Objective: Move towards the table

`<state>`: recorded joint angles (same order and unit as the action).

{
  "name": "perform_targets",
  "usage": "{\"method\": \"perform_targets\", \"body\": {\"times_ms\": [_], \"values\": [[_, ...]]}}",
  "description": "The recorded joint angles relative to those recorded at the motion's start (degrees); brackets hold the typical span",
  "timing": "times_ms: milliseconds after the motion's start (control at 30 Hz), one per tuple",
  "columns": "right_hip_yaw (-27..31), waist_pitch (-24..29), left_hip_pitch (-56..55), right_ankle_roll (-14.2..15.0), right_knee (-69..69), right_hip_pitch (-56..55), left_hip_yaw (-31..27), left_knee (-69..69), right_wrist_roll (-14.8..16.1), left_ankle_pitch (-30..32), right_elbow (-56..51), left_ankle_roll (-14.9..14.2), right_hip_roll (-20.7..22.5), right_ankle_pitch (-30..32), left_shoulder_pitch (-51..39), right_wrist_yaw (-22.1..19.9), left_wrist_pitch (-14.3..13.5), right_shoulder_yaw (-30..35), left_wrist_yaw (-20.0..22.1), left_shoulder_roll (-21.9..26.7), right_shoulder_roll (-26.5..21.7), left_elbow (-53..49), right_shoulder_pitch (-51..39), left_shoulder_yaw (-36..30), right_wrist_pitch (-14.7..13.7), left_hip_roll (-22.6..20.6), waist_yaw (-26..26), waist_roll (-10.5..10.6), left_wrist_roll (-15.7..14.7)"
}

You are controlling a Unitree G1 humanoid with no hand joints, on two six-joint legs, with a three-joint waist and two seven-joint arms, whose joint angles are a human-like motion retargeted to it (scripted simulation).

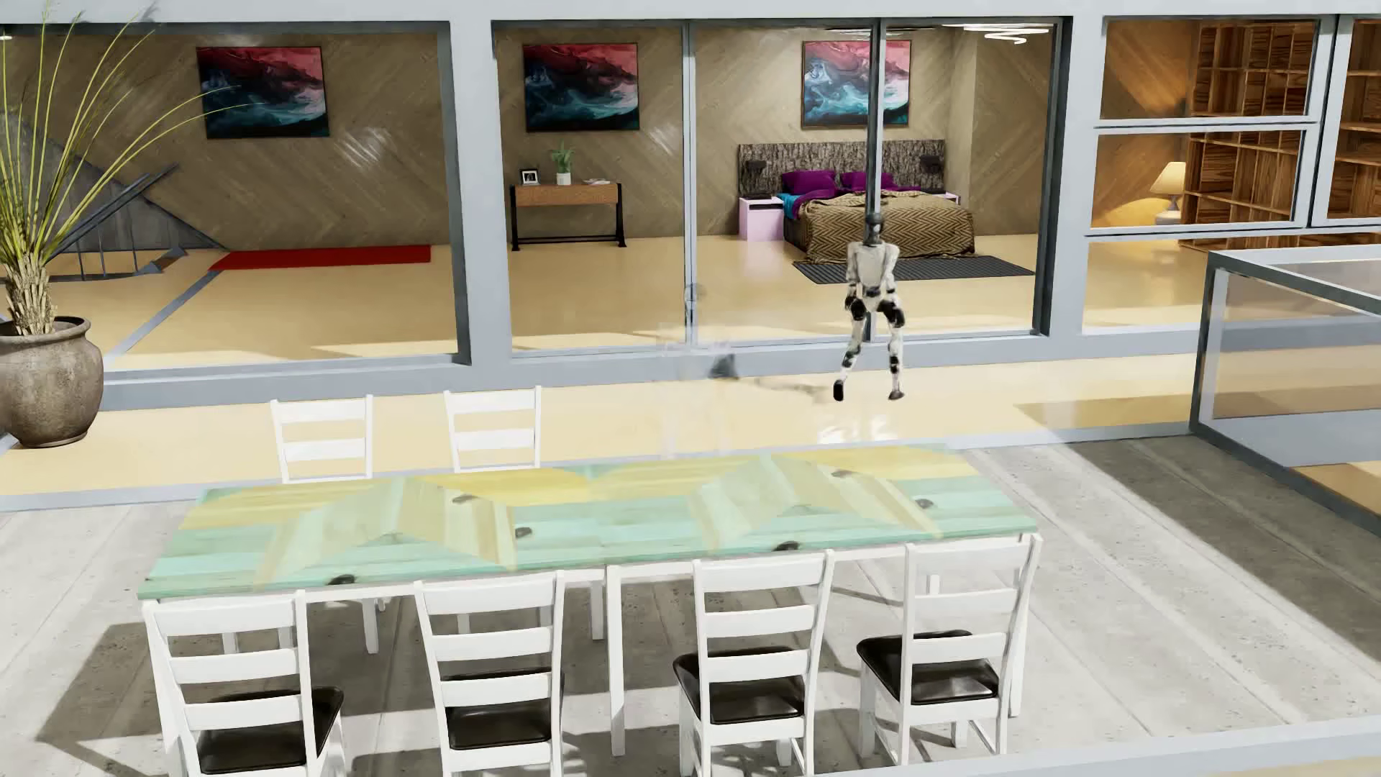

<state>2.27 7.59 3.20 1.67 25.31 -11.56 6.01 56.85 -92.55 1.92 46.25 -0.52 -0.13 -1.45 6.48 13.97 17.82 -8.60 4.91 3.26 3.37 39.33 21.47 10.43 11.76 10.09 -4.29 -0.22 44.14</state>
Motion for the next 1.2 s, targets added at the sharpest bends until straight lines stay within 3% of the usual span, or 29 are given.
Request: {"method": "perform_targets", "body": {"times_ms": [33, 67, 133, 167, 200, 267, 300, 367, 400, 467, 533, 600, 633, 700, 767, 800, 833, 867, 933, 967, 1000, 1033, 1100, 1167, 1200], "values": [[-0.51, -0.08, -5.4, -0.51, -1.03, 1.8, 0.51, 7.63, 0.86, 1.93, -0.92, 0.8, 1.0, -1.08, 0.97, -1.69, 2.76, 0.08, -0.8, -0.66, -0.26, 4.48, -3.2, 1.92, -0.59, 2.57, 0.4, 0.95, -0.29], [-0.4, -0.2, -10.36, -0.89, -2.09, 3.38, 1.18, 12.48, 2.32, -0.44, -1.1, 1.72, 1.94, -1.99, 2.74, -2.96, 3.17, -0.21, -2.89, -0.51, -0.97, 7.44, -7.36, 1.6, -1.09, 4.21, 1.06, 1.86, 1.16], [1.05, -0.48, -18.08, -1.33, -4.06, 6.38, 3.66, 14.07, 4.68, -3.63, -0.97, 3.3, 3.32, -3.61, 8.48, -4.46, -0.82, -0.14, -6.62, 0.08, -2.73, 8.81, -16.3, -2.57, -1.16, 5.58, 2.92, 3.3, 7.49], [1.88, -0.69, -20.71, -1.52, -4.87, 7.77, 5.35, 10.69, 5.4, -4.16, -1.48, 3.45, 3.78, -4.45, 11.66, -4.95, -2.88, 0.11, -7.41, -0.47, -3.56, 7.51, -20.12, -2.54, -0.84, 5.62, 3.96, 3.8, 8.75], [2.46, -0.99, -22.48, -1.74, -5.56, 9.06, 7.37, 4.48, 6.28, -5.24, -2.82, 3.79, 4.07, -5.36, 14.5, -5.68, -4.17, 0.25, -7.85, -1.66, -4.26, 5.9, -23.17, -0.71, -0.46, 5.19, 4.95, 4.18, 7.95], [2.72, -1.69, -22.23, -2.05, -6.31, 11.31, 13.42, -15.8, 9.46, -6.56, -7.79, 3.02, 4.38, -7.62, 18.38, -8.23, -4.67, 0.47, -8.46, -4.27, -5.49, 3.88, -26.84, 4.0, -0.36, 3.56, 6.38, 4.73, 4.27], [2.5, -2.01, -20.23, -2.11, -6.12, 12.43, 17.88, -27.11, 12.06, -4.82, -10.82, 2.79, 4.4, -9.09, 19.48, -9.83, -4.53, 0.64, -8.95, -4.81, -6.22, 3.88, -27.5, 4.57, -0.79, 2.36, 6.63, 4.9, 4.0], [1.0, -2.47, -16.01, -2.11, -2.71, 13.73, 30.2, -37.11, 18.1, -2.26, -16.4, 9.95, 4.08, -12.62, 20.0, -12.08, -4.75, 1.29, -11.03, -3.93, -8.26, 5.29, -27.01, 1.36, -1.87, 1.99, 6.22, 4.84, 7.8], [-0.19, -2.47, -15.14, -1.86, 1.33, 13.41, 31.11, -36.11, 20.89, -4.57, -18.94, 10.76, 3.51, -13.36, 19.22, -12.72, -5.26, 1.2, -12.41, -3.02, -9.38, 6.17, -25.68, -1.01, -1.87, 1.63, 6.04, 4.43, 10.65], [-2.95, -1.98, -14.43, -1.46, 16.23, 8.75, 28.15, -33.14, 24.77, -7.64, -22.6, 9.78, 0.88, -8.34, 16.27, -14.28, -5.61, -0.17, -13.27, -2.36, -10.44, 6.39, -20.8, -3.26, -0.55, -0.99, 5.68, 2.85, 14.55], [-4.22, -1.34, -13.14, 0.53, 36.63, -0.69, 25.7, -32.1, 26.18, -10.08, -21.89, 8.97, -2.89, 0.88, 14.2, -13.46, -6.97, -1.35, -10.9, -3.64, -9.73, 1.92, -15.38, -2.16, 2.24, -4.66, 5.32, 0.63, 13.73], [-3.61, -0.79, -11.26, 2.06, 48.9, -8.28, 21.56, -33.56, 24.0, -10.88, -16.65, 8.19, -4.76, 2.15, 12.97, -9.78, -10.86, -0.07, -7.51, -4.36, -9.12, -5.43, -10.53, -1.57, 3.95, -8.44, 4.58, -1.7, 9.19], [-2.68, -0.64, -10.2, 1.28, 50.54, -10.79, 18.49, -34.91, 21.44, -10.65, -12.92, 7.64, -4.37, 0.44, 12.18, -7.12, -12.47, 1.03, -5.87, -4.55, -9.02, -8.76, -8.34, -1.23, 3.83, -10.08, 4.07, -2.73, 6.34], [1.24, -0.66, -8.16, 2.94, 45.17, -12.95, 11.54, -38.06, 15.46, -9.79, -4.2, 6.07, -1.39, -2.41, 10.92, -0.2, -14.5, 2.95, -3.4, -4.84, -7.9, -13.69, -4.77, -0.71, 2.62, -12.39, 2.87, -4.28, 2.14], [13.34, -0.85, -8.39, 5.92, 29.78, -9.94, 3.59, -37.84, 10.54, -10.28, 3.18, 4.53, 5.92, -5.14, 10.06, 8.84, -16.12, 3.31, -3.24, -4.28, -6.83, -17.3, -1.96, -2.29, -0.81, -13.94, 1.51, -4.99, 0.66], [23.27, -0.97, -8.89, 6.16, 19.74, -5.77, -0.79, -37.47, 8.62, -10.5, 4.64, 4.04, 9.67, -4.58, 9.54, 12.53, -16.46, 2.6, -3.99, -3.74, -6.29, -18.2, -0.36, -3.24, -2.67, -14.81, 0.88, -4.94, 0.93], [30.15, -0.97, -9.62, 4.85, 11.91, -1.4, -4.92, -36.76, 6.75, -10.7, 4.72, 3.79, 10.51, -5.45, 8.9, 14.59, -16.24, 1.73, -4.59, -3.34, -5.63, -18.49, 1.19, -3.96, -3.95, -15.92, 0.62, -4.67, 1.31], [29.86, -0.73, -11.21, 3.77, 6.64, 1.57, -8.6, -34.43, 5.15, -11.09, 3.8, 3.7, 8.29, -7.99, 8.19, 14.33, -15.45, 0.84, -4.69, -3.1, -4.87, -18.22, 2.47, -4.43, -4.44, -17.34, 0.93, -4.2, 1.84], [21.17, 0.36, -18.47, 2.95, -1.72, 4.3, -15.01, -23.81, 2.83, -8.88, 1.15, 2.72, 3.96, -8.29, 7.55, 8.55, -12.38, 0.29, -3.66, -2.63, -3.37, -17.67, 3.45, -3.99, -4.17, -19.93, 2.07, -2.25, 3.08], [17.06, 1.01, -23.54, 3.11, -2.78, 4.45, -15.67, -16.53, 2.08, -5.31, 0.61, -0.15, 2.97, -8.22, 8.37, 4.8, -10.92, 0.48, -2.79, -2.92, -3.85, -17.41, 2.94, -3.0, -3.52, -20.91, 2.54, -0.96, 2.89], [13.42, 1.48, -28.12, 3.35, -3.13, 4.55, -13.85, -10.7, 1.25, -2.06, 1.21, -4.37, 2.15, -8.45, 9.96, 2.04, -9.82, 0.87, -2.17, -3.13, -5.43, -16.71, 1.45, -1.85, -2.61, -20.69, 2.9, 0.28, 2.01], [10.38, 1.71, -31.72, 3.41, -3.36, 4.88, -10.31, -7.08, -0.31, -1.14, 2.71, -6.55, 1.48, -8.7, 12.03, 1.11, -8.92, 1.67, -2.19, -2.8, -7.93, -15.42, -0.98, -0.74, -1.79, -18.94, 3.18, 1.34, 0.95], [5.85, 1.52, -35.23, 3.31, -5.19, 6.49, -3.89, -6.81, -4.8, -3.3, 5.37, -4.58, 0.33, -8.78, 16.57, 3.49, -6.87, 3.09, -3.47, -0.57, -13.91, -10.85, -7.25, 1.63, -1.16, -13.6, 3.92, 2.84, 0.09], [2.7, 0.86, -34.73, 3.63, -7.62, 8.69, -3.24, -15.12, -9.6, -2.22, 6.17, -4.06, -0.6, -8.78, 19.69, 5.22, -1.6, 4.8, -3.63, 0.73, -18.15, -4.47, -14.69, 5.8, -0.59, -10.06, 4.9, 3.56, 0.23], [1.42, 0.52, -33.38, 3.81, -8.78, 9.79, -4.47, -21.93, -12.24, -1.35, 5.86, -4.15, -1.01, -8.81, 20.85, 4.91, 1.4, 7.2, -3.17, 1.21, -19.39, -1.19, -18.43, 8.17, -1.87, -8.64, 5.35, 3.61, 0.5]]}}
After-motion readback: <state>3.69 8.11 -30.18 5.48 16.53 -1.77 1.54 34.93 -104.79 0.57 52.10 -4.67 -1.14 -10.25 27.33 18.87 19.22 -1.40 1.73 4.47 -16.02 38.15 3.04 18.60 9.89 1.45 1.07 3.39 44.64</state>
